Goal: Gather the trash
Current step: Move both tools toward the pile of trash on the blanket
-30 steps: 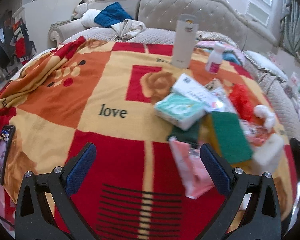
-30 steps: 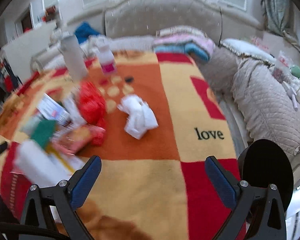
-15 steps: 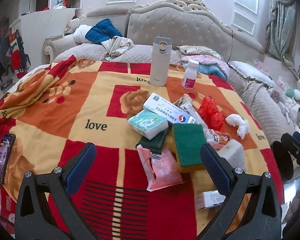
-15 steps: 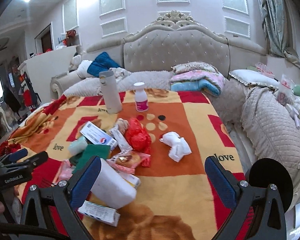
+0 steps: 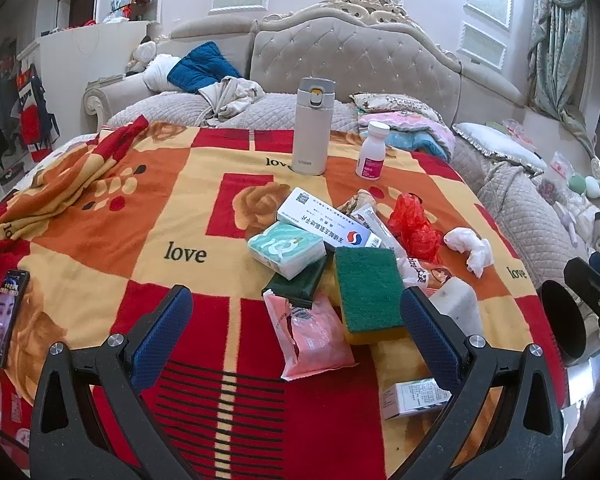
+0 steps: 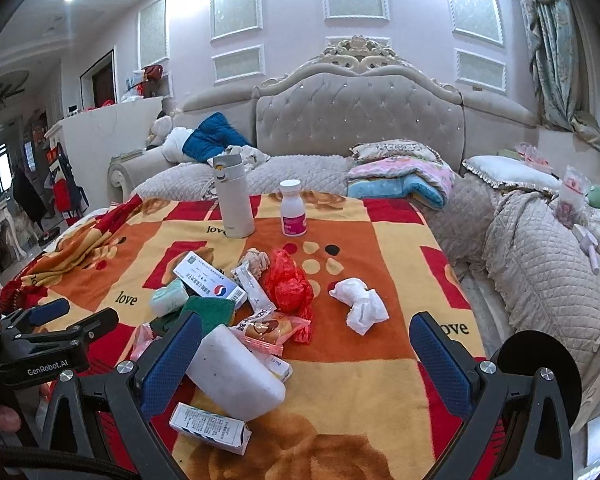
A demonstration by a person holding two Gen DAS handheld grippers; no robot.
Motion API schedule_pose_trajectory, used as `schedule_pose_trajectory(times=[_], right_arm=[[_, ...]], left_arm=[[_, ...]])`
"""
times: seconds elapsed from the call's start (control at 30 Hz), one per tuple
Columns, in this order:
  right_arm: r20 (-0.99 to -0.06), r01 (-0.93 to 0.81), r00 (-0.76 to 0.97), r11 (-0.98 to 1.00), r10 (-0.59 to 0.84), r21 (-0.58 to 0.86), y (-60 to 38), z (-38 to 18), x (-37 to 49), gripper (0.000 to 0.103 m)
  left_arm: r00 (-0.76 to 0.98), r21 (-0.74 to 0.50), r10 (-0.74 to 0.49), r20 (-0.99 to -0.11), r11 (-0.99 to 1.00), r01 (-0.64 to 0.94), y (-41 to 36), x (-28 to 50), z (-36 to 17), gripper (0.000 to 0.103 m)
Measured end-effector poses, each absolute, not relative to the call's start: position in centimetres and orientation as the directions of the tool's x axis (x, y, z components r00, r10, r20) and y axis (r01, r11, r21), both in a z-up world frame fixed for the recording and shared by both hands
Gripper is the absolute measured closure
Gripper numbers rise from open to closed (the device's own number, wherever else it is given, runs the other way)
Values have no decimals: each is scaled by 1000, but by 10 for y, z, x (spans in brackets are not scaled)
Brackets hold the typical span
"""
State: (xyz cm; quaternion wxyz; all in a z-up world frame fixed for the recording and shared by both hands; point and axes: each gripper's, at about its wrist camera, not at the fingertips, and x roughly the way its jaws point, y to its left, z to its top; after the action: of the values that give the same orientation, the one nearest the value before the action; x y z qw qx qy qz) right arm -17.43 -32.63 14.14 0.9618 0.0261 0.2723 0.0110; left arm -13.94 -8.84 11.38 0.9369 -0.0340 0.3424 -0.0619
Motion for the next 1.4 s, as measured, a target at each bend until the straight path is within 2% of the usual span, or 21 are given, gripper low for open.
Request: schedule_pose_trajectory(times=[1.4], right_arm=[[-590, -9, 807, 999, 32, 43, -328, 121, -162, 0]], left_arm=[[750, -87, -122, -651, 993, 86, -94, -132, 103, 0]])
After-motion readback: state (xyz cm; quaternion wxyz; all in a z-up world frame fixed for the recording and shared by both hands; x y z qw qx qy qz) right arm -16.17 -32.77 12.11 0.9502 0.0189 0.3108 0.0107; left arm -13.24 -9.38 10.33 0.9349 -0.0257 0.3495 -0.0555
